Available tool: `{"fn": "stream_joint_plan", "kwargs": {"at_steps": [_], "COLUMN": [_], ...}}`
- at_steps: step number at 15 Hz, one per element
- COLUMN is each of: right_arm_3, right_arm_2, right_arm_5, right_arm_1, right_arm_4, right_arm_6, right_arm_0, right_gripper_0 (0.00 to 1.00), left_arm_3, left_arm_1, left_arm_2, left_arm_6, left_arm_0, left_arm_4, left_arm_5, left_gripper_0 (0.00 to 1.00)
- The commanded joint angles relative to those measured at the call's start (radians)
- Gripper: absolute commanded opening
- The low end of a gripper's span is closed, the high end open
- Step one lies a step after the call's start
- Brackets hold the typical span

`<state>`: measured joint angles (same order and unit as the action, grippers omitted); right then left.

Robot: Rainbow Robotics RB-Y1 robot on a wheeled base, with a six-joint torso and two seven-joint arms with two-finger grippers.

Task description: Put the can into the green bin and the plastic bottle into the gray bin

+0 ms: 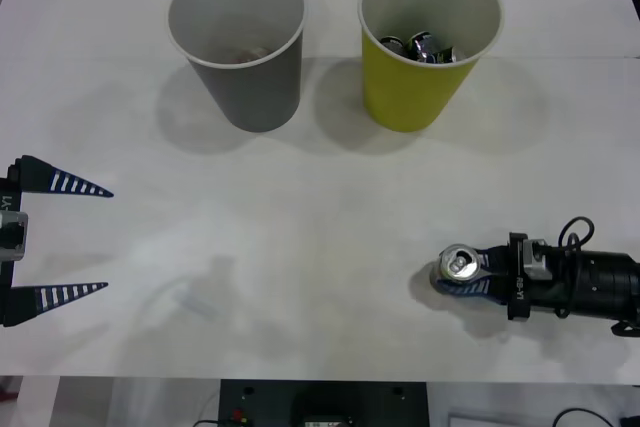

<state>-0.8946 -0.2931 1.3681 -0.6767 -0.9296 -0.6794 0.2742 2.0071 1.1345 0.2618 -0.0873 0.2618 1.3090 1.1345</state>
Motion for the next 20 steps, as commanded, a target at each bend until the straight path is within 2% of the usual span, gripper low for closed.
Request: {"fn": "stream_joint_plan", "kwargs": {"at_steps": [1,5,8,12,16,18,20], "right_arm_3": [-0.084,-0.291,-0.53,-0.839,-1.027,-1.083,-1.156], "right_arm_2": [0.008,0.106,0.19,0.272,0.328,0.345,0.362], "right_arm_5": [-0.006,-0.06,-0.158,-0.276,-0.284,-0.284,-0.284], "right_arm_1": [-0.052,-0.089,-0.099,-0.101,-0.126,-0.156,-0.221], "right_arm_4": [-0.031,-0.155,-0.288,-0.526,-0.715,-0.749,-0.781], "right_arm_6": [0.11,0.327,0.584,1.006,1.396,1.541,1.726], "right_arm_0": [-0.004,-0.067,-0.158,-0.248,-0.267,-0.267,-0.265], "right_gripper_0": [0.0,0.0,0.0,0.0,0.0,0.0,0.0], "left_arm_3": [0.0,0.0,0.0,0.0,0.0,0.0,0.0], "left_arm_1": [0.0,0.0,0.0,0.0,0.0,0.0,0.0], "left_arm_2": [0.0,0.0,0.0,0.0,0.0,0.0,0.0], "left_arm_6": [0.0,0.0,0.0,0.0,0.0,0.0,0.0], "left_arm_0": [0.0,0.0,0.0,0.0,0.0,0.0,0.0], "left_arm_4": [0.0,0.0,0.0,0.0,0.0,0.0,0.0], "left_arm_5": [0.0,0.0,0.0,0.0,0.0,0.0,0.0], "left_gripper_0": [1.0,1.0,1.0,1.0,1.0,1.0,1.0]}}
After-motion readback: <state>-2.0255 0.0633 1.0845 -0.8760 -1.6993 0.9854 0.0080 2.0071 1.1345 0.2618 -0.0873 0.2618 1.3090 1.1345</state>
